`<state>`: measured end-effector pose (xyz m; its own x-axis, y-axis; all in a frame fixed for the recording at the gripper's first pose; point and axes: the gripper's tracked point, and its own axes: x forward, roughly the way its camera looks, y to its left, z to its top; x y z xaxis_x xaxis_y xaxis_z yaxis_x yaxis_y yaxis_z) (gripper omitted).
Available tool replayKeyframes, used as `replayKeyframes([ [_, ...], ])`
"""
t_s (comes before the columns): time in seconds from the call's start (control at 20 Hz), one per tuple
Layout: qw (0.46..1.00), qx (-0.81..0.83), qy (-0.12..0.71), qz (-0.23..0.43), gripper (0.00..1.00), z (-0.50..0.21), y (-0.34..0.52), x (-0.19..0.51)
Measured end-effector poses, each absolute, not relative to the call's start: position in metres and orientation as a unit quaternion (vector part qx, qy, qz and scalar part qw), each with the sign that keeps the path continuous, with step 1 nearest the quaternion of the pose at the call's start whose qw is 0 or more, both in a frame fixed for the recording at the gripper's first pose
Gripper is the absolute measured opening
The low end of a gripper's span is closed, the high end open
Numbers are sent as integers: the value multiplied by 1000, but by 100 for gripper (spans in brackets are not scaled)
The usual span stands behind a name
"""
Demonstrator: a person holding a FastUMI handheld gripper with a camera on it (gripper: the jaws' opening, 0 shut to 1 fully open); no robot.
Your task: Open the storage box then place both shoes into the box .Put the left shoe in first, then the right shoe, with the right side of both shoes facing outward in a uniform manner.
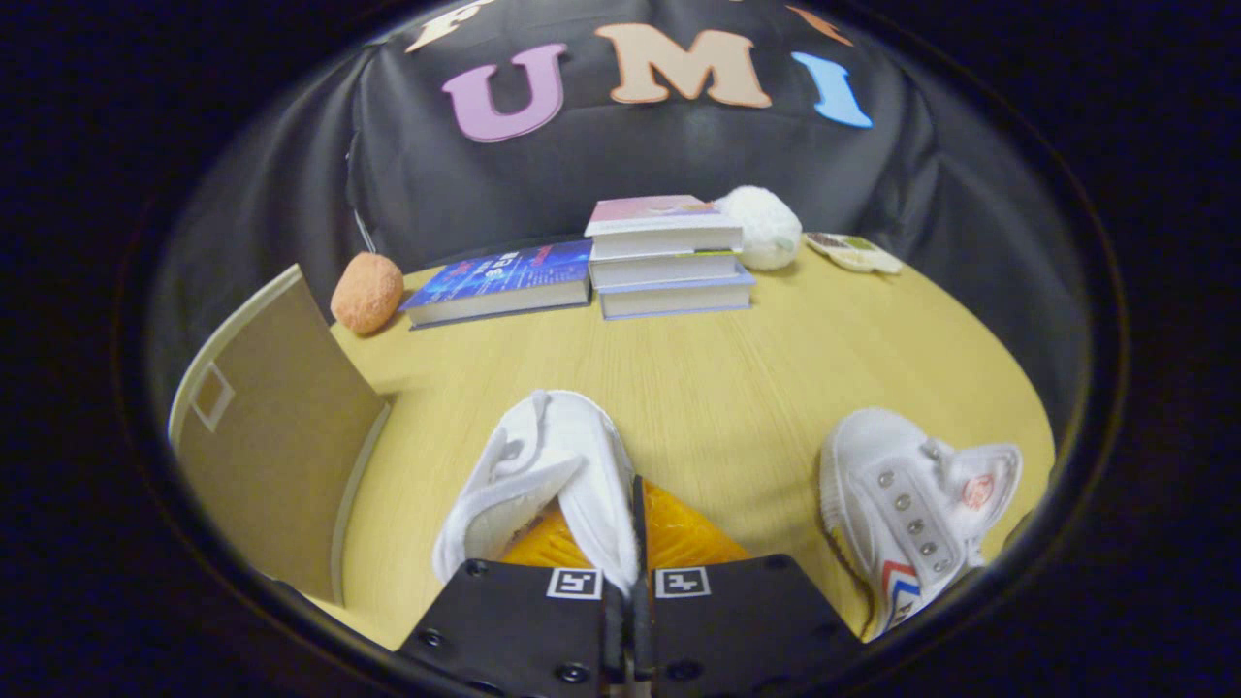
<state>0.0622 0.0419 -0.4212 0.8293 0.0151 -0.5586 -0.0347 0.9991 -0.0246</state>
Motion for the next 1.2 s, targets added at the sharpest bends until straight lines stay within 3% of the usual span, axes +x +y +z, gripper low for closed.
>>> replayKeyframes([
  [0.3,963,-93,253,-18,6,-368,64,63],
  [0.65,984,-67,157,-48,6,-233,116,57],
  [1.0,994,-42,106,-1,6,-129,230,31],
  [1.2,993,7,115,17,6,-125,302,27],
])
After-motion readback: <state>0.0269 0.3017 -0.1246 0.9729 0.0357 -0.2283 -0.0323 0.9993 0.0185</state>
